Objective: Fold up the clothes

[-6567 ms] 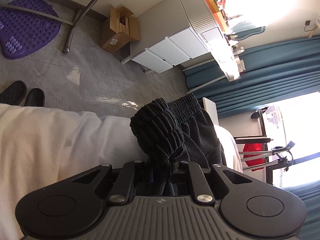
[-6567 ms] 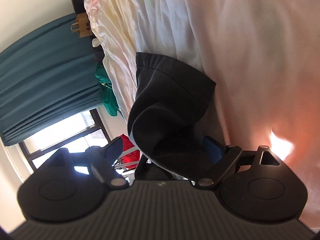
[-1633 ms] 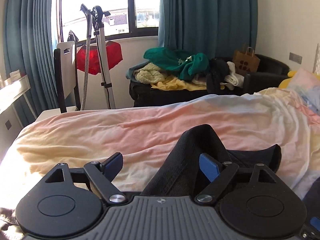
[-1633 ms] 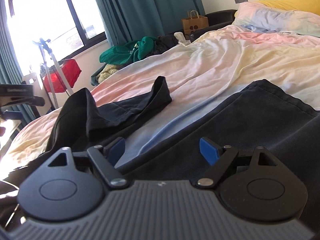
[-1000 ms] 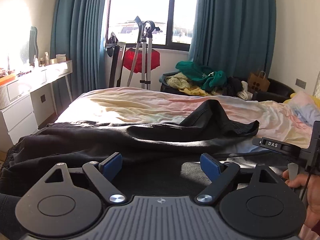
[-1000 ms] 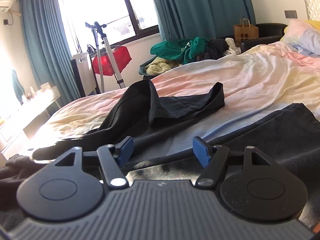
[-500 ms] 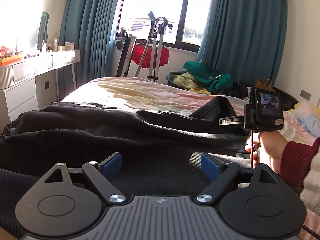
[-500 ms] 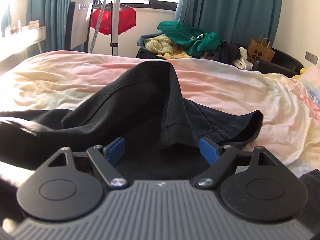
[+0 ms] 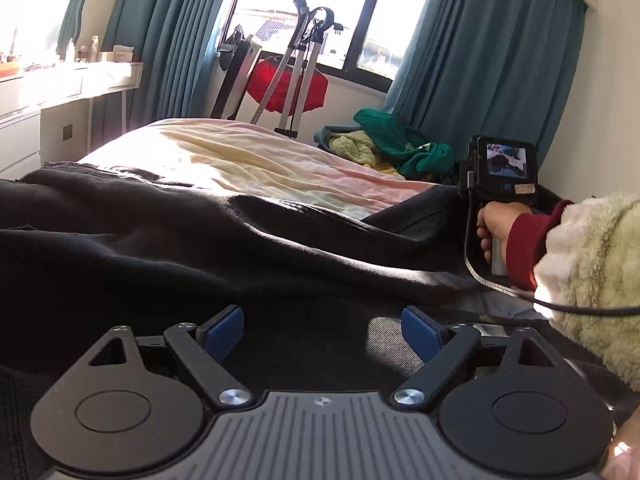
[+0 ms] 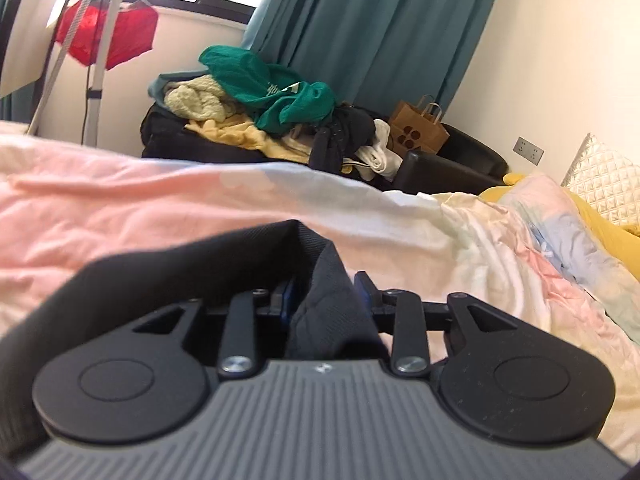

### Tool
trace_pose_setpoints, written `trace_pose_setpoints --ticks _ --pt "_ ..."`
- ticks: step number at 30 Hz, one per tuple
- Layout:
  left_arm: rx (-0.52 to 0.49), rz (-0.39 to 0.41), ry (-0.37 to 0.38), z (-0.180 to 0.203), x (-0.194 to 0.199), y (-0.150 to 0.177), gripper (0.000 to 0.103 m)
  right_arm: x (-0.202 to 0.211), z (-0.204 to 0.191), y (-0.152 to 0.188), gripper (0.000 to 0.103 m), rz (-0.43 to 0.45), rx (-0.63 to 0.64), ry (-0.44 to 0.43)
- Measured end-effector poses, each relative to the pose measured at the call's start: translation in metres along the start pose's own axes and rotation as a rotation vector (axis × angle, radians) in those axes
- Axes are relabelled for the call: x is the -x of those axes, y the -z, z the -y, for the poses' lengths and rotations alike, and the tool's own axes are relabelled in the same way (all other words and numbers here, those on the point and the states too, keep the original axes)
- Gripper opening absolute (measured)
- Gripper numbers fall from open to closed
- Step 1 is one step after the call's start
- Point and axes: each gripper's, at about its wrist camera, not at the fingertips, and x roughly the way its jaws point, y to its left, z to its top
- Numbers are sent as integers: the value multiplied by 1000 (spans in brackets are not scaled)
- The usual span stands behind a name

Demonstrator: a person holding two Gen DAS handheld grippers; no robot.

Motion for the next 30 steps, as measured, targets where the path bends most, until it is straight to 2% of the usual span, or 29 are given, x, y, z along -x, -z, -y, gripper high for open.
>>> trace_pose_setpoints --ticks 2,5,8,9,10,12,16,17,18,20,22,26,28,29,30 --pt "-13 3 -7 2 -2 0 88 -5 9 -13 65 30 -13 13" --pt "-25 9 -11 5 -4 -1 88 -2 30 -24 79 91 -24 -22" --pt "-21 7 -18 6 -4 -1 88 5 56 -29 82 106 -25 -79" --pt "-19 6 -21 6 -4 -1 88 8 68 -26 83 95 -63 -101" --pt "-17 5 -26 6 -4 0 88 10 80 -20 83 66 -115 -126" --pt "-9 2 -35 5 -4 0 88 12 105 -2 83 -52 -256 -183" --pt "44 -25 -37 -1 -1 2 88 2 142 65 83 -349 -577 -256" --pt "52 -27 -36 -2 -2 2 88 -1 146 84 83 -399 -647 -260" --pt "60 -29 -34 -3 -3 3 88 -4 149 100 84 -424 -711 -262" --pt "76 -33 -31 -6 -5 3 88 -7 151 124 81 -357 -833 -351" --pt "92 -36 -27 -8 -6 4 88 -13 143 129 80 -293 -843 -408" --pt "124 -44 -20 -14 -9 5 88 -21 128 121 66 -177 -877 -375" --pt "140 -48 -17 -16 -11 5 88 -28 121 113 49 -150 -888 -327" --pt "148 -50 -15 -18 -12 5 88 -30 116 106 28 -164 -838 -289" --pt "157 -50 -12 -19 -13 5 88 -33 111 98 12 -177 -788 -252"
